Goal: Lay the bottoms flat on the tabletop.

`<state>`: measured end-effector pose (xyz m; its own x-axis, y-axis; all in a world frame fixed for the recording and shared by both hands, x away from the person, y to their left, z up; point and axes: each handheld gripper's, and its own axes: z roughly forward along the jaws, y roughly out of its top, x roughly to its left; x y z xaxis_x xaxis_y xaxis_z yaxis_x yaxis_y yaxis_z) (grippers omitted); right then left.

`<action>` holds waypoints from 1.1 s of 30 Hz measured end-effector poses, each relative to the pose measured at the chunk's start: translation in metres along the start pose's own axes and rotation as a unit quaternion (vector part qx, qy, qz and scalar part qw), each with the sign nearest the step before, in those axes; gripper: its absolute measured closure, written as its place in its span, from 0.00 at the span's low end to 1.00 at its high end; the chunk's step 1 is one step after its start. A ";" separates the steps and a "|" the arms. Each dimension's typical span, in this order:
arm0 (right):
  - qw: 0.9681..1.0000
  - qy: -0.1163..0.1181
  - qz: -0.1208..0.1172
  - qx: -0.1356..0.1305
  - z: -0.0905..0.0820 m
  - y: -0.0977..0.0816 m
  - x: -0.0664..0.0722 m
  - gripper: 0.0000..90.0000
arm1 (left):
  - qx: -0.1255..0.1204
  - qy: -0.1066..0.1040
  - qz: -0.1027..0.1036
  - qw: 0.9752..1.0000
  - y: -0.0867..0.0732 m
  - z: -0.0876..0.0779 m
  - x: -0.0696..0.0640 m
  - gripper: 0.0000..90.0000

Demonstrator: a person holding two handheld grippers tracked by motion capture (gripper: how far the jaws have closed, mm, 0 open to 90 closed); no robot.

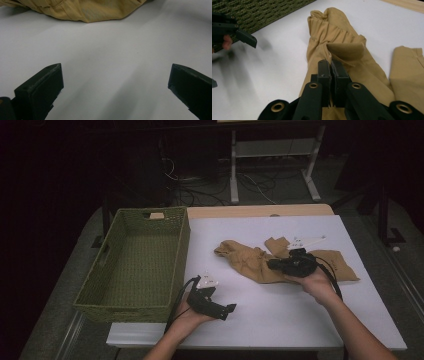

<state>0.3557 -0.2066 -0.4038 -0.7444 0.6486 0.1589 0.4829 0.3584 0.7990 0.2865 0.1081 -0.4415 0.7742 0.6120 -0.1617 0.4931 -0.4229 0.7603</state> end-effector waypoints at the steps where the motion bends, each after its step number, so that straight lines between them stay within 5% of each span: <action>1: 1.000 0.001 -0.001 0.000 0.001 0.001 0.001 0.96 | -0.001 0.000 0.000 1.000 0.000 0.000 0.000 0.00; 23: 1.000 0.003 -0.028 0.013 0.023 0.015 0.021 0.96 | 0.000 -0.004 0.000 1.000 0.000 0.001 0.000 0.00; 33: 0.998 0.024 -0.048 0.027 0.028 0.012 0.034 0.96 | 0.005 -0.006 0.000 1.000 0.000 0.002 0.000 0.00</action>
<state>0.3491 -0.1617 -0.4054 -0.8091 0.5770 0.1114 0.4316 0.4547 0.7791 0.2873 0.1063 -0.4429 0.7787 0.6043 -0.1687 0.4965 -0.4292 0.7545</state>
